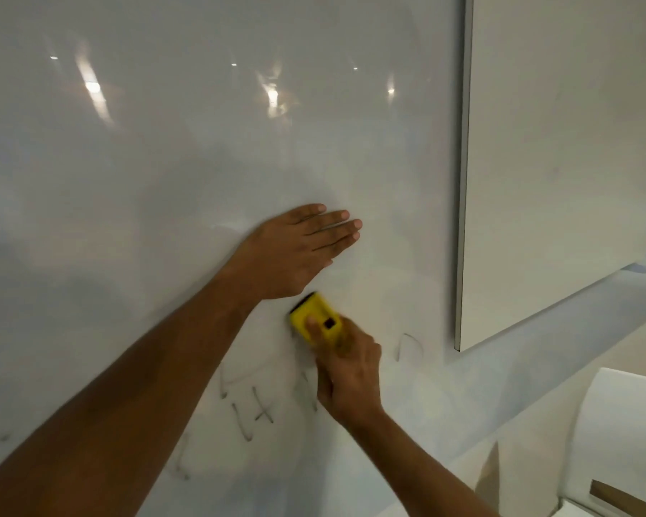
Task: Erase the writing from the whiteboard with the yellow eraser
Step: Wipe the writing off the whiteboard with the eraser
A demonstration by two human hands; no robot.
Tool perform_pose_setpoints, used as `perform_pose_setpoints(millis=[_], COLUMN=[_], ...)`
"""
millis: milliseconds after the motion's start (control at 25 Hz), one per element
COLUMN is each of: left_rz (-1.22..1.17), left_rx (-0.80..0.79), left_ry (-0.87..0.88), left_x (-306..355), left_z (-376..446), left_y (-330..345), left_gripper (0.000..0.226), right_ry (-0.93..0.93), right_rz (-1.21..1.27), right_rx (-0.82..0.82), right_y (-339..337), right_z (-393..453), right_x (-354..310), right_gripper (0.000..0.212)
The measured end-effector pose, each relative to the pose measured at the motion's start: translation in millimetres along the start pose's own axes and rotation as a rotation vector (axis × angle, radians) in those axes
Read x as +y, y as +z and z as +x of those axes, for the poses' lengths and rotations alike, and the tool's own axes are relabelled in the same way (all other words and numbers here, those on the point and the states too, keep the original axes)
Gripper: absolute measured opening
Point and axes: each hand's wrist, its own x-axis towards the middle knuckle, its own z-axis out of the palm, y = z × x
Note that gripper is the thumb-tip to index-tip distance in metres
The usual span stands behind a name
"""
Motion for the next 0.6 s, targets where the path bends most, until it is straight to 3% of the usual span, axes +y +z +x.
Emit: perform_pose_setpoints(millis=[40, 80, 160, 200, 320, 360, 400, 480, 520, 560, 600], left_rz=[-0.009, -0.011, -0.031, -0.044, -0.068, -0.068, -0.054, -0.035, -0.026, -0.016, -0.017], left_rx=[-0.005, -0.006, 0.012, 0.028, 0.076, 0.079, 0.081, 0.055, 0.04, 0.024, 0.017], left_ry=[0.002, -0.002, -0.021, -0.033, -0.051, -0.062, -0.075, -0.105, -0.119, -0.126, -0.126], left_x=[-4.6, -9.6, -18.2, -22.6, -32.2, -35.5, -38.3, -44.0, -46.0, -47.6, -45.6], left_z=[-6.4, -12.9, -23.1, -27.5, -34.8, -39.0, -44.6, -56.3, -60.4, -65.9, -62.8], left_y=[-3.4, -7.7, -14.9, -18.6, -26.3, -28.9, -30.4, -37.6, -40.8, -45.3, -46.0], left_gripper=[0.054, 0.053, 0.053, 0.053, 0.052, 0.052, 0.053, 0.053, 0.053, 0.053, 0.053], right_ry=[-0.133, -0.016, 0.514, 0.548, -0.379, -0.43, -0.23, 0.452, 0.546, 0.365, 0.005], right_rz=[-0.084, -0.092, 0.089, 0.088, -0.15, -0.193, -0.143, 0.092, 0.079, 0.03, -0.074], right_rx=[-0.006, 0.062, 0.324, 0.341, -0.011, -0.05, -0.002, 0.213, 0.262, 0.208, 0.083], right_y=[1.4, 2.7, 4.7, 9.0, 8.6, 6.6, 4.6, 4.2, 8.7, 13.1, 10.1], right_z=[3.0, 10.9, 28.3, 27.8, 5.5, 8.1, 12.4, 21.4, 21.1, 13.1, 1.7], right_x=[11.3, 17.2, 0.8, -20.9, -36.1, -20.5, -10.7, -18.2, -31.6, -45.4, -42.5], right_gripper=[0.067, 0.069, 0.069, 0.069, 0.066, 0.068, 0.07, 0.07, 0.069, 0.069, 0.069])
